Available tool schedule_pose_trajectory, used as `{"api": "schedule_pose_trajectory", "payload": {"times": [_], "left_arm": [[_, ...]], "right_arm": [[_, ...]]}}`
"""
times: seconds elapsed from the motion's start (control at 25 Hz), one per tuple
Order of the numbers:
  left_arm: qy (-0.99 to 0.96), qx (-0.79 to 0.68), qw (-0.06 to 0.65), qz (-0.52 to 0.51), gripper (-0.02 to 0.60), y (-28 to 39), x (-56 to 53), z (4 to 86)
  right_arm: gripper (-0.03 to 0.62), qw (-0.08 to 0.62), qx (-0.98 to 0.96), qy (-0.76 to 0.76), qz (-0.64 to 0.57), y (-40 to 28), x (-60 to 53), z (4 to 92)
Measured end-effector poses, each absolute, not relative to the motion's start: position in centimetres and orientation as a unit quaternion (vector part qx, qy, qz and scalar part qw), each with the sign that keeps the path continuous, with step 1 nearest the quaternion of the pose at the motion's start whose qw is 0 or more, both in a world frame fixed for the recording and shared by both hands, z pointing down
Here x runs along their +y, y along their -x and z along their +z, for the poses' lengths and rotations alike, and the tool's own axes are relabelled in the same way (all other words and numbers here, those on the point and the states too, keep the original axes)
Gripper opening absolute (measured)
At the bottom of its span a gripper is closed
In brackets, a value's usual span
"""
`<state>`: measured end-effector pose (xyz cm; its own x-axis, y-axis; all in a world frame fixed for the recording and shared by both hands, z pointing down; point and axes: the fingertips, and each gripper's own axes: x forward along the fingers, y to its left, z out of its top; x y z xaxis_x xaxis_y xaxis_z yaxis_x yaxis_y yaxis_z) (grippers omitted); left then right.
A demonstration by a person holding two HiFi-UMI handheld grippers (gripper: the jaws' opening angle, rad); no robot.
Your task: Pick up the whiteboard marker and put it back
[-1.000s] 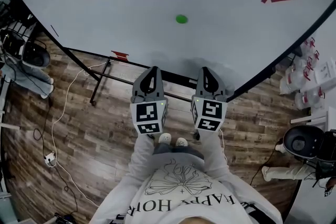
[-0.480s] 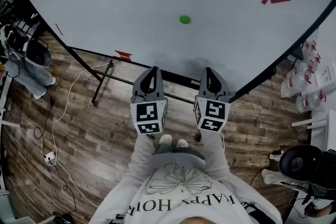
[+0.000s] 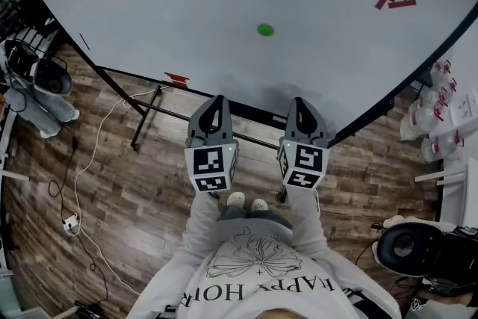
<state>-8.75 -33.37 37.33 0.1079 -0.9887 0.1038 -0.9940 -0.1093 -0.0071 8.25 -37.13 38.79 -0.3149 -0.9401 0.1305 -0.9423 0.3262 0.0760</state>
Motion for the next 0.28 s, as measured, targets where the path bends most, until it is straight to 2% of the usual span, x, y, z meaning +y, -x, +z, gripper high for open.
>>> {"api": "schedule_pose_trajectory", "payload": {"times": [0.28], "left_arm": [[-0.745, -0.665, 0.033, 0.041, 0.006, 8.62, -33.79, 37.54]], "right_arm": [[0.006, 0.071, -0.811, -0.581, 0.007, -8.33, -37.46, 38.65]]}}
